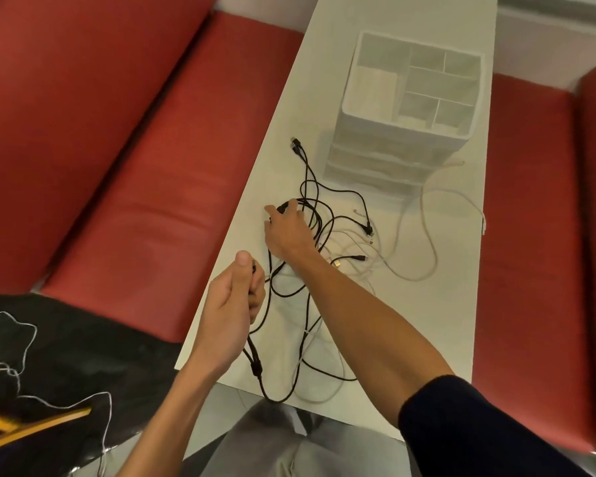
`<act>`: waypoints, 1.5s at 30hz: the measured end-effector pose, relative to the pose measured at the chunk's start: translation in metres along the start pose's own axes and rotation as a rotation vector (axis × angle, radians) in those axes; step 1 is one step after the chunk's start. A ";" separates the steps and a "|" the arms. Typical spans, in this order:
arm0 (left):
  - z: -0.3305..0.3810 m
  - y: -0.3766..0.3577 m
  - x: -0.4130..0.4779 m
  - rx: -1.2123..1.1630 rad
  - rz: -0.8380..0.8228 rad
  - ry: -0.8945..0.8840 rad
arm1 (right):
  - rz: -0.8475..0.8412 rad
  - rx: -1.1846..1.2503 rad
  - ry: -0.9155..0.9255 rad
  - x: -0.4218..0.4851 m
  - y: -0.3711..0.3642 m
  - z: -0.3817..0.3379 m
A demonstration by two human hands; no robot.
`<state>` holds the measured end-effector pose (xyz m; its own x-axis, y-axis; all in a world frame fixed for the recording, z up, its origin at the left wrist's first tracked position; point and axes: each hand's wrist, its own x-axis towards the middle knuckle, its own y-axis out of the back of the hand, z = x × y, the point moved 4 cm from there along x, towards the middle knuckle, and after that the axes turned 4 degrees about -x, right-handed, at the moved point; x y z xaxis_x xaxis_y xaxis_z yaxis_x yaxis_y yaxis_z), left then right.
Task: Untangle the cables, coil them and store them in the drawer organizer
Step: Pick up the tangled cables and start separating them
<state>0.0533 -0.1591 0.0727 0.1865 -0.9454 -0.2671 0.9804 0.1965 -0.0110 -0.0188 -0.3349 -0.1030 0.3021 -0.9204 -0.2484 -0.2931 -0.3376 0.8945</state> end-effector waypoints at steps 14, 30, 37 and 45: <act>0.008 0.006 -0.024 -0.018 -0.034 0.040 | 0.092 0.987 -0.502 -0.069 0.038 0.029; 0.023 0.005 -0.058 -0.038 -0.115 0.076 | 0.213 1.393 -0.255 -0.231 0.146 0.017; 0.019 -0.012 -0.045 -0.072 -0.233 0.139 | 0.285 1.122 -0.077 -0.272 0.175 0.007; 0.019 -0.044 -0.019 -0.220 -0.364 0.448 | 0.265 0.803 0.096 -0.307 0.165 0.006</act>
<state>0.0076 -0.1551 0.0966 -0.2493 -0.7702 -0.5870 0.9312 -0.0243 -0.3636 -0.1658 -0.1090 0.1184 0.1975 -0.9803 -0.0031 -0.9087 -0.1843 0.3746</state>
